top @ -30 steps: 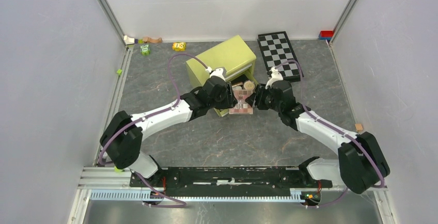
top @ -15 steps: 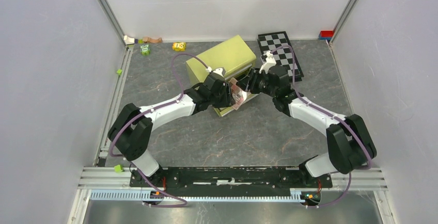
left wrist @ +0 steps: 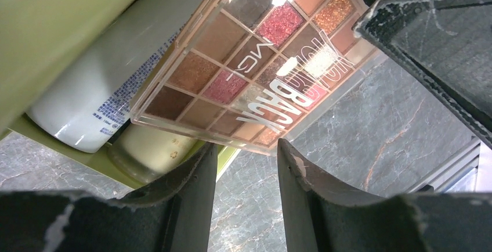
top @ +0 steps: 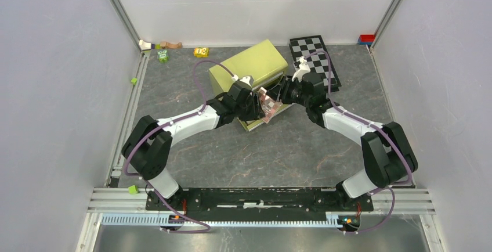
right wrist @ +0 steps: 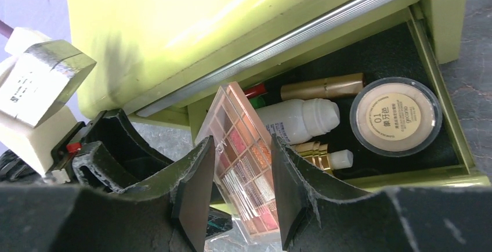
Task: Organize the makeup
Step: Place the makeup in the drawer.
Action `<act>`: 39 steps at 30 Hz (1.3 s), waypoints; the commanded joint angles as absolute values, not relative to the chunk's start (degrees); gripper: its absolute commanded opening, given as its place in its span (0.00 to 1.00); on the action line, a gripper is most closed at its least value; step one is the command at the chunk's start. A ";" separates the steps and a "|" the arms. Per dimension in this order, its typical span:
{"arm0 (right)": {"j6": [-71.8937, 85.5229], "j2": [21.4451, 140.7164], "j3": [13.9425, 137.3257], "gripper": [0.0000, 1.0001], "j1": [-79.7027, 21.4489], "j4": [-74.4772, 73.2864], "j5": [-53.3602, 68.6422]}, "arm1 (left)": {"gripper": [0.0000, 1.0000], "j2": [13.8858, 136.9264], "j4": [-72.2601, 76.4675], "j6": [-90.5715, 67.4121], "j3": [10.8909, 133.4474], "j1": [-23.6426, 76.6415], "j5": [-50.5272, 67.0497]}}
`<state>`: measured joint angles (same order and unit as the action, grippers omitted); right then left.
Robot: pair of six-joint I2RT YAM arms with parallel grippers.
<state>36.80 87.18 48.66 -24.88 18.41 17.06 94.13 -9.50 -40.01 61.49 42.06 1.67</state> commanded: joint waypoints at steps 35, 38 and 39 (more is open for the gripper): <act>32.43 92.92 56.65 0.51 -22.07 10.33 13.27 | 0.52 91.34 -3.68 -38.75 63.64 39.17 -0.92; 30.94 91.89 57.35 0.52 -21.42 8.71 12.45 | 0.56 90.35 -5.00 -37.74 63.39 38.29 -2.90; 30.65 91.42 57.30 0.53 -21.13 8.29 12.22 | 0.57 89.87 -5.41 -37.50 63.30 38.06 -3.34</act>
<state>33.50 93.56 54.72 -22.22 9.67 13.34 93.19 -5.48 -39.77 61.65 40.86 1.34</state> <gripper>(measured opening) 0.519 0.553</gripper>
